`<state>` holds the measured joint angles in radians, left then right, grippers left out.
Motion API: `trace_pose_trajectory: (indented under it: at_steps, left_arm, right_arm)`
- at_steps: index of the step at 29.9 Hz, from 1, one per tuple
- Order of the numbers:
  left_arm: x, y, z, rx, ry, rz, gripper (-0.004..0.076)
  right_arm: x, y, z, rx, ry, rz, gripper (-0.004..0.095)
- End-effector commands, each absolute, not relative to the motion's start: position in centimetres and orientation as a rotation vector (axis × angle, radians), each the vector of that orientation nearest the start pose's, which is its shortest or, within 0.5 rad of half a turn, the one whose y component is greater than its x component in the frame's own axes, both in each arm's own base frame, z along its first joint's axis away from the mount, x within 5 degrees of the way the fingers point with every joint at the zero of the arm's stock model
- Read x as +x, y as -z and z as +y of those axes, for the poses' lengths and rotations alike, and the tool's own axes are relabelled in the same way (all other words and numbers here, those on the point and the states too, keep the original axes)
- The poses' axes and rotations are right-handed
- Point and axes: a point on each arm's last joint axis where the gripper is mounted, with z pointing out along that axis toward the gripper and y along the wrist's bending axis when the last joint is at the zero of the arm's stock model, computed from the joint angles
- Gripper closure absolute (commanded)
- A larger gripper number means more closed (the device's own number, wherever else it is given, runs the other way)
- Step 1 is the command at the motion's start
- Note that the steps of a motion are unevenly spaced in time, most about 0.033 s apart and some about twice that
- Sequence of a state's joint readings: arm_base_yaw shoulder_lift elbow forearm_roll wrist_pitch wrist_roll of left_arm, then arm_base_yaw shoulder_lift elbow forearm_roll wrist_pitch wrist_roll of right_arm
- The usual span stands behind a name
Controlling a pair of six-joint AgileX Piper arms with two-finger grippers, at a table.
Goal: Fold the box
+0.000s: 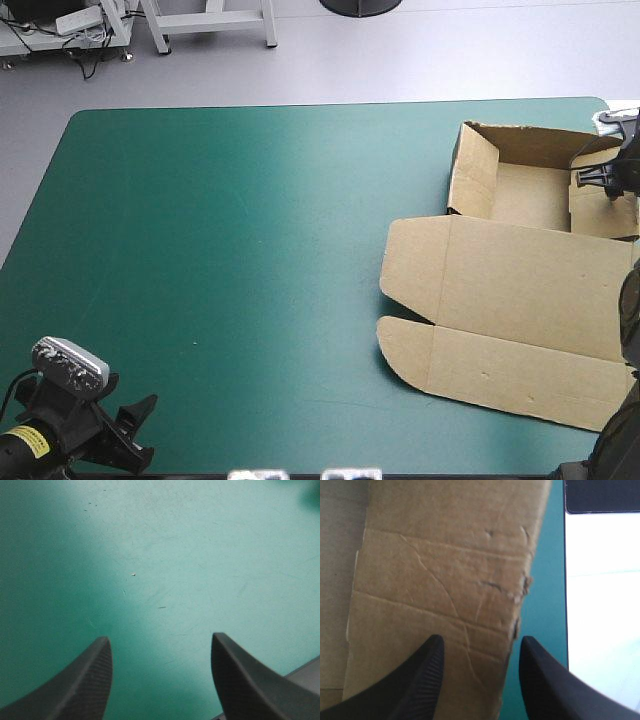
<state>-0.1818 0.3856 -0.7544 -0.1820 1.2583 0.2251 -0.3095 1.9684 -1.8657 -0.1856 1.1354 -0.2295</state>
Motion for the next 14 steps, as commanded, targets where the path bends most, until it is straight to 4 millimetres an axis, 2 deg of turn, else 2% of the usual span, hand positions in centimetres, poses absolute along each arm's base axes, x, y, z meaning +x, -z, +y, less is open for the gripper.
trace_pose_trajectory:
  at_steps: [1, 5, 7, 12, 14]
  left_arm:
    - [2.7, -33.6, -2.2, 0.495, 0.223, 2.316, 0.0305]
    - [2.8, -33.6, -2.1, 0.495, 0.217, 2.315, 0.0305]
    - [2.8, -33.6, -2.0, 0.511, 0.196, 2.312, 0.0305]
    - [3.0, -33.6, -1.8, 0.513, 0.155, 2.298, 0.0305]
    - [3.0, -33.7, -1.8, 0.511, 0.149, 2.293, 0.0305]
  right_arm:
    - [39.6, -33.8, -14.7, 0.04, 0.472, 2.678, 0.044]
    - [38.7, -34.4, -14.5, 0.012, 0.472, 2.726, 0.0441]
    - [37.9, -35.6, -14.2, 0.017, 0.475, 2.709, 0.0441]
    - [34.6, -41.6, -12.4, 0.035, 0.426, 2.515, 0.0484]
    - [32.1, -44.3, -11.3, 0.044, 0.393, 2.449, 0.0522]
